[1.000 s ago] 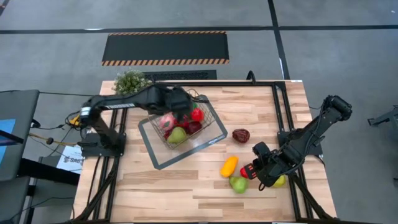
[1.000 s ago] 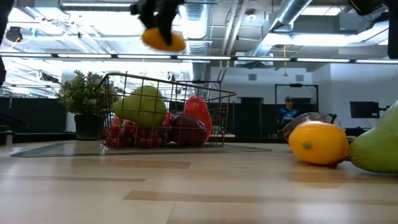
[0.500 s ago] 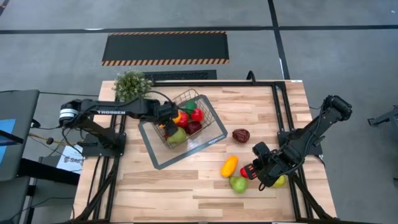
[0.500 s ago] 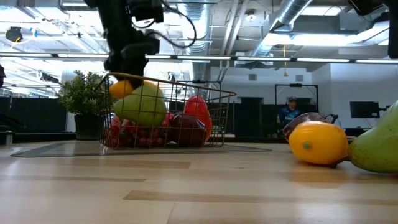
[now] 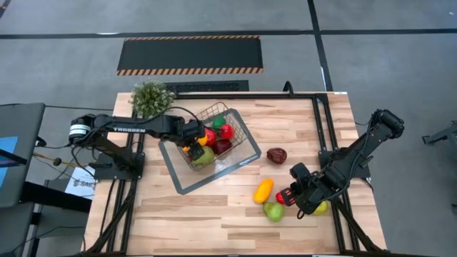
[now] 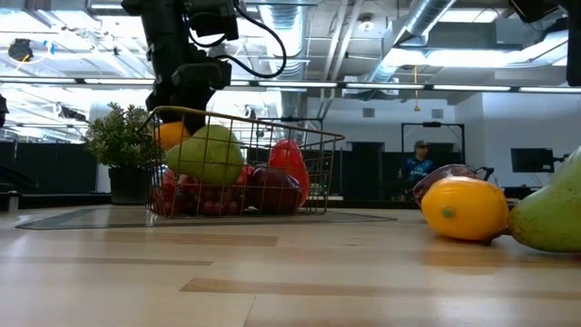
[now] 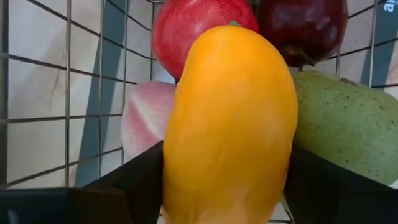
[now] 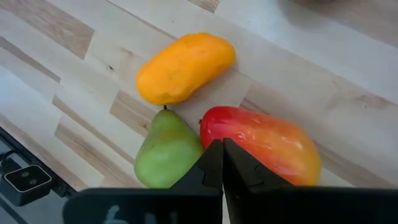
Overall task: Build produce basket
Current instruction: Put the yellow mango into the gold wire basket, then put the dark red apple into the gold wire basket
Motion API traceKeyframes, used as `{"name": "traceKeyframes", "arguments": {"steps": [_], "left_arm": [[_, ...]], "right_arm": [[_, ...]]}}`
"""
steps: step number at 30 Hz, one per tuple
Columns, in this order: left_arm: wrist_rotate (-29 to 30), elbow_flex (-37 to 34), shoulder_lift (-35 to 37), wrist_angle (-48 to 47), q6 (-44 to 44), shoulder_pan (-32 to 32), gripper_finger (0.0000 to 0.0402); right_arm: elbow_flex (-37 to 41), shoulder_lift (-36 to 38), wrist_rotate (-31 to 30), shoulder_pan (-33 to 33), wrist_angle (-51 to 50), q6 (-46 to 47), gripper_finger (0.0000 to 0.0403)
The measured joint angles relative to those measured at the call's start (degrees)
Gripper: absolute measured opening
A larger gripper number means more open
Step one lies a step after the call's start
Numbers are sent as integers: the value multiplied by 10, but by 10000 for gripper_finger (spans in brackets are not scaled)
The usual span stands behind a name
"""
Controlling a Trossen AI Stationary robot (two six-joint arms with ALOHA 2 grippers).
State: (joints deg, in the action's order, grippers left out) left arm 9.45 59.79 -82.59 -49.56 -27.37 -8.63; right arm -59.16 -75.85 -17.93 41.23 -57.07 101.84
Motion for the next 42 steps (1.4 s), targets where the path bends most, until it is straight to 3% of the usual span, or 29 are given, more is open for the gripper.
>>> {"name": "traceKeyframes", "arguments": {"steps": [9, 15, 21, 29, 37, 42], "left_arm": [[-1, 0, 0, -14, -39, 0, 329], [-31, 18, 0, -32, -38, 3, 365], [-32, 93, 0, -89, -31, 4, 371], [-2, 205, 0, -103, -29, 6, 371], [-13, 247, 0, -85, -56, 50, 371], [-27, 248, 0, -85, -89, 100, 371]], "right_arm": [[0, 0, 1, -8, -10, -3, 36], [0, 4, 2, -59, -10, -57, 74], [0, 45, -1, -160, -26, -163, 94], [20, 58, -20, -357, -167, -291, 80], [91, -2, -13, -515, -60, -481, 70], [109, -19, 69, -541, 6, -537, 70]]}}
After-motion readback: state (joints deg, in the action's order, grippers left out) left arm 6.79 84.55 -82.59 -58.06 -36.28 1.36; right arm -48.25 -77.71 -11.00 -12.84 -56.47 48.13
